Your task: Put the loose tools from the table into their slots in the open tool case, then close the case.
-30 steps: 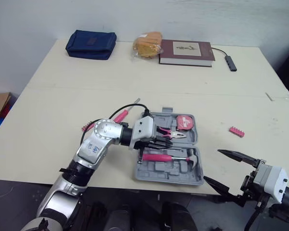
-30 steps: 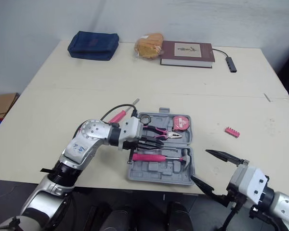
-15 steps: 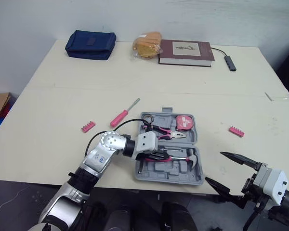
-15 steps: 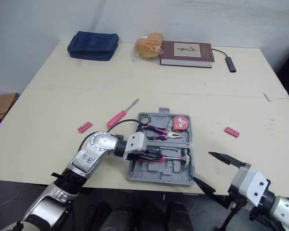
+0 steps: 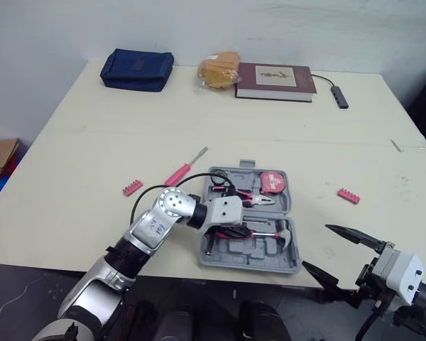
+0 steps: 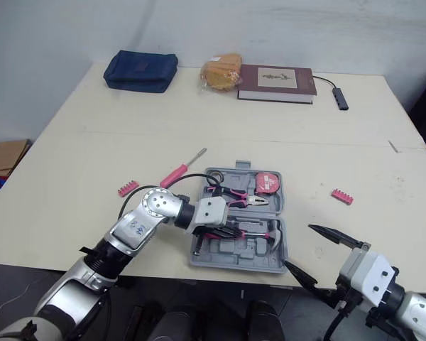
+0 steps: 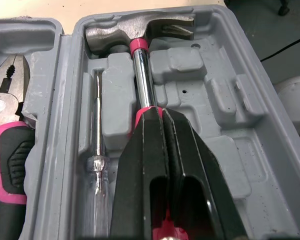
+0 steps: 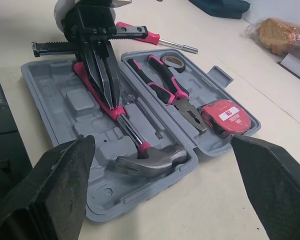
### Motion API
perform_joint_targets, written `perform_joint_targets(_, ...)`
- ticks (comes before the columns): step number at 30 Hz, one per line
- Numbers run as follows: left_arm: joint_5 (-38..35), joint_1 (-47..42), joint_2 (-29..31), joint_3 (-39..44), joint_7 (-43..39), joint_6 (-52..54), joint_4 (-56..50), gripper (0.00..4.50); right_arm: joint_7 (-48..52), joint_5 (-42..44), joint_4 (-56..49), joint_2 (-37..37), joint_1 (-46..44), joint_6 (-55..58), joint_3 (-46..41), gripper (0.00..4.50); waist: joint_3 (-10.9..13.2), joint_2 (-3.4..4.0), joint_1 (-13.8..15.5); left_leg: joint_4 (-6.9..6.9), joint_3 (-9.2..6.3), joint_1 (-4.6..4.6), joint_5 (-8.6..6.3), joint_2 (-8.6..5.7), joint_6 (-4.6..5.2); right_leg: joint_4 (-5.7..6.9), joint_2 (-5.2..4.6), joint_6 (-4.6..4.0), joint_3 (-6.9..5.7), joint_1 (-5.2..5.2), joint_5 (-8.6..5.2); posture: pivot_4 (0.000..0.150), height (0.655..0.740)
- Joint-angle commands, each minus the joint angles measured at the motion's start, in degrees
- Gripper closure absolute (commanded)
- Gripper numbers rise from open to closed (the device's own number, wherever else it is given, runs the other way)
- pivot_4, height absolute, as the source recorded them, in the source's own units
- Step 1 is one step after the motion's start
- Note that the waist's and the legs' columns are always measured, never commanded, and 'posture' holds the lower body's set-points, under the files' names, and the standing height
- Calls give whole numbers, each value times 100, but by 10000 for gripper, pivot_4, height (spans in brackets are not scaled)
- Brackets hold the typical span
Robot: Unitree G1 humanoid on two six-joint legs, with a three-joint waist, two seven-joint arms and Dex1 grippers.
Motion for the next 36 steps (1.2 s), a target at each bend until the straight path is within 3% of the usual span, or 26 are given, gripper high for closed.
perform_joint_targets(1, 932, 222, 212, -648, 276, 120, 833, 44557, -54, -9, -55, 64, 8, -152, 36, 0, -16, 9, 0, -1, -8, 29, -10, 4, 1, -20, -6, 0, -2, 34, 0, 1500, 7400)
perform_joint_targets(4, 954, 239, 244, -714, 224, 132, 928, 44557, -82, -39, -33, 80, -33, -175, 48, 0, -39, 15, -7, -11, -12, 90, -47, 22, 5, -57, -15, -2, -2, 120, -1, 1500, 7400)
perform_joint_targets(8, 889, 203, 191, -638, 276, -100, 1017, 44557, -98, -69, 16, 81, -57, -224, 44, 0, -77, 32, -10, -12, -24, 107, -55, 28, -3, -69, -19, -6, -6, 138, -4, 1500, 7400)
perform_joint_targets(11, 82, 170, -172, -1, 133, -734, 964, 44557, -78, -56, 88, 52, -60, -283, -70, 0, -85, 43, -6, -12, -26, 118, -55, 28, -3, -73, -22, -7, -6, 140, -4, 1500, 7400)
perform_joint_targets(15, -456, 61, -153, 497, -343, -1336, 905, 44557, 33, 21, 203, -27, 0, -361, -299, 0, -63, 47, -14, -12, -24, 68, -46, 27, -3, -61, -25, -8, -6, 80, -4, 1500, 7400)
perform_joint_targets(20, -1300, 95, 137, 1518, -572, -1372, 456, 44557, 430, 279, 627, -187, 50, -869, -1112, 0, -12, 82, -26, -13, -20, 38, -41, 27, -11, -54, -11, -15, -20, 53, -9, 1500, 7400)
perform_joint_targets(23, -2692, 322, 296, 2767, -425, -553, 20, 44557, 840, 429, 996, -390, 245, -978, -1614, 0, -2, 77, -33, -13, -17, 38, -41, 29, -12, -55, -7, -15, -19, 54, -9, 1500, 7400)
perform_joint_targets(24, -2851, 402, 453, 3144, -286, -408, 45, 39556, 961, 449, 1141, -438, 300, -1056, -1766, 0, 4, 68, -31, -13, -17, 38, -41, 29, -11, -55, -8, -15, -19, 56, -8, 1500, 7400)
perform_joint_targets(28, -2353, 838, 1303, 3717, -294, -967, 530, 22311, 1261, 397, 1745, -500, 286, -1508, -2058, 0, 19, 52, -51, -24, -13, 60, -39, 32, -16, -57, -4, -15, -15, 65, -9, 1500, 7400)
perform_joint_targets(29, -2249, 965, 1518, 3937, -277, -1242, 823, 19005, 1290, 389, 1982, -514, 234, -1625, -2143, 0, 23, 50, -40, -27, -10, 63, -39, 32, -16, -57, -4, -15, -13, 65, -9, 1500, 7400)
perform_joint_targets(32, -2013, 1285, 2055, 4461, -214, -1917, 1735, 3490, 1346, 376, 2543, -548, 179, -1842, -2352, 0, 40, 51, -35, -27, -6, 65, -43, 30, -15, -55, -11, -13, -7, 62, -8, 1500, 7400)
perform_joint_targets(33, -1873, 1386, 2311, 4672, -104, -2261, 2236, 511, 1359, 370, 2799, -524, 168, -1943, -2409, 0, 47, 47, -36, -28, -6, 65, -46, 31, -18, -55, -12, -13, -6, 60, -8, 1500, 7400)
perform_joint_targets(36, -1738, 1478, 2668, 4974, 117, -2803, 3043, 511, 1477, 281, 3375, -529, 156, -2307, -2424, 0, 62, 43, -31, -43, -8, 60, -53, 40, -31, -55, -10, -26, -10, 44, -15, 1500, 7400)
